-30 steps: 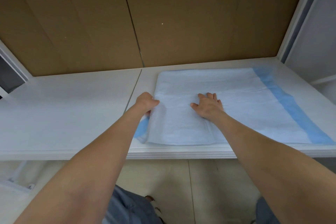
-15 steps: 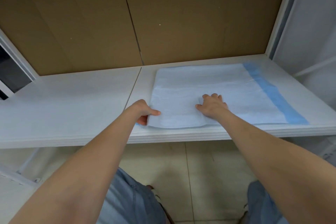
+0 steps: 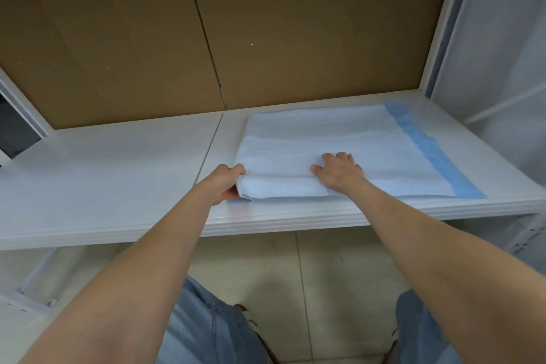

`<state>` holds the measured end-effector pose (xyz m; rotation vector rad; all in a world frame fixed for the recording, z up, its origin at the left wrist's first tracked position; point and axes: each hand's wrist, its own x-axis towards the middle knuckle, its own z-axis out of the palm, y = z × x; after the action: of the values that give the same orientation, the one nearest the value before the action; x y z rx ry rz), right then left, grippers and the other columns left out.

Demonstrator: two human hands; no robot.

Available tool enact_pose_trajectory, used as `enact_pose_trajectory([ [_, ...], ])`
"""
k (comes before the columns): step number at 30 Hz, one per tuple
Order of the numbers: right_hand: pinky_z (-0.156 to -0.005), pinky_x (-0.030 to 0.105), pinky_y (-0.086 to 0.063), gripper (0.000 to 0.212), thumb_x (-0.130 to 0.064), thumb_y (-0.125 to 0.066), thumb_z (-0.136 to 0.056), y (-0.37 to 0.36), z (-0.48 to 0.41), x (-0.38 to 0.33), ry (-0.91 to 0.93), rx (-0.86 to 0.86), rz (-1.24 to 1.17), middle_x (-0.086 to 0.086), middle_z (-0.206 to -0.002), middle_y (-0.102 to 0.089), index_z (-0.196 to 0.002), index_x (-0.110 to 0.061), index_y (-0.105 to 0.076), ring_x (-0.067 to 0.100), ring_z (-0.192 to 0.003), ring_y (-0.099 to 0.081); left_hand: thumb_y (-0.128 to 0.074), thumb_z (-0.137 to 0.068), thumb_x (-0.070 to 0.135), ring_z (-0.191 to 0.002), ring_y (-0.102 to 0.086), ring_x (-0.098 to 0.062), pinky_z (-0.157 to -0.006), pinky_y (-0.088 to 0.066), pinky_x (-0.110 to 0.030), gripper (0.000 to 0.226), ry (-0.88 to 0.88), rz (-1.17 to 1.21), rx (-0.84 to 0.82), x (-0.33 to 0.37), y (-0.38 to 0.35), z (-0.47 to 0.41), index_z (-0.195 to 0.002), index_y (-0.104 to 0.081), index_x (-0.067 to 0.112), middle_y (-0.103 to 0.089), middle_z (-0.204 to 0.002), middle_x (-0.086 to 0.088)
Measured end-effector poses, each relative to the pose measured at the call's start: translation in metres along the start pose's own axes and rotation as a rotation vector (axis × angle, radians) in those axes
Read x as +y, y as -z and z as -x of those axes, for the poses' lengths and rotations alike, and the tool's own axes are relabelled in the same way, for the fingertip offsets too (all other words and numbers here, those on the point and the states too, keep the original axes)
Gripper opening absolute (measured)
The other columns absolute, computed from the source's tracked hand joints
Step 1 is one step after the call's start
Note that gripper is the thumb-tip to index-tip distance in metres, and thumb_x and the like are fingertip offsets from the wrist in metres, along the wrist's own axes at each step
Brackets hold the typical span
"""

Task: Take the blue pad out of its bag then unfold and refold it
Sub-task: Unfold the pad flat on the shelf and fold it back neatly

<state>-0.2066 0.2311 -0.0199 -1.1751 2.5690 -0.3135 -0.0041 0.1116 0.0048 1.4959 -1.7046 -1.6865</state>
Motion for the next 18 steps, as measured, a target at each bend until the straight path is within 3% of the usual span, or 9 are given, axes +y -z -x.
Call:
enact_pose_trajectory([
  [6,-0.109,0.044,-0.027,0.056,-0.05,-0.027,-0.099,0.0023,-0.0023,-0.0025,0.01,0.021,-0.003,0.011,-0.15,-0.03,-0.146,-0.018,-0.033,0.03,-0.14,-0.022,-0.048,-0.093,0.016,-0.068,-0.055,-0.017,-0.045,-0.048,-0.019,0.022,-0.078,-0.021,0.039,0.0026,0.0006,-0.0059,-0.104,-0.053,-0.003,-0.055,-0.083,-0.008],
  [11,-0.11,0.045,-0.027,0.057,-0.05,-0.025,-0.099,0.0013,-0.0031,-0.0025,0.014,0.02,0.0,0.011,-0.151,-0.029,-0.146,-0.019,-0.032,0.03,-0.141,-0.02,-0.06,-0.091,0.024,-0.049,-0.032,-0.014,-0.032,-0.021,-0.017,0.025,-0.019,-0.043,0.015,0.007,0.0009,-0.0047,-0.098,-0.05,0.002,-0.042,-0.072,-0.006],
  [16,-0.107,0.045,-0.028,0.054,-0.048,-0.024,-0.099,-0.0005,-0.0045,-0.0024,0.012,0.017,0.015,0.011,-0.149,-0.031,-0.144,-0.019,-0.035,0.03,-0.139,-0.022,-0.07,-0.083,0.033,-0.05,-0.021,-0.012,-0.04,-0.016,-0.021,0.031,0.134,-0.042,-0.011,0.0088,0.0026,-0.0009,-0.083,-0.048,0.011,-0.031,-0.068,-0.001],
  [18,-0.107,0.044,-0.028,0.054,-0.048,-0.024,-0.1,-0.0009,-0.0052,-0.0028,0.013,0.014,0.017,0.011,-0.149,-0.032,-0.143,-0.018,-0.036,0.03,-0.139,-0.022,-0.073,-0.08,0.033,-0.052,-0.034,-0.013,-0.044,-0.025,-0.02,0.03,0.165,0.003,-0.044,0.0071,0.0012,-0.0019,-0.087,-0.053,0.01,-0.041,-0.067,-0.002],
])
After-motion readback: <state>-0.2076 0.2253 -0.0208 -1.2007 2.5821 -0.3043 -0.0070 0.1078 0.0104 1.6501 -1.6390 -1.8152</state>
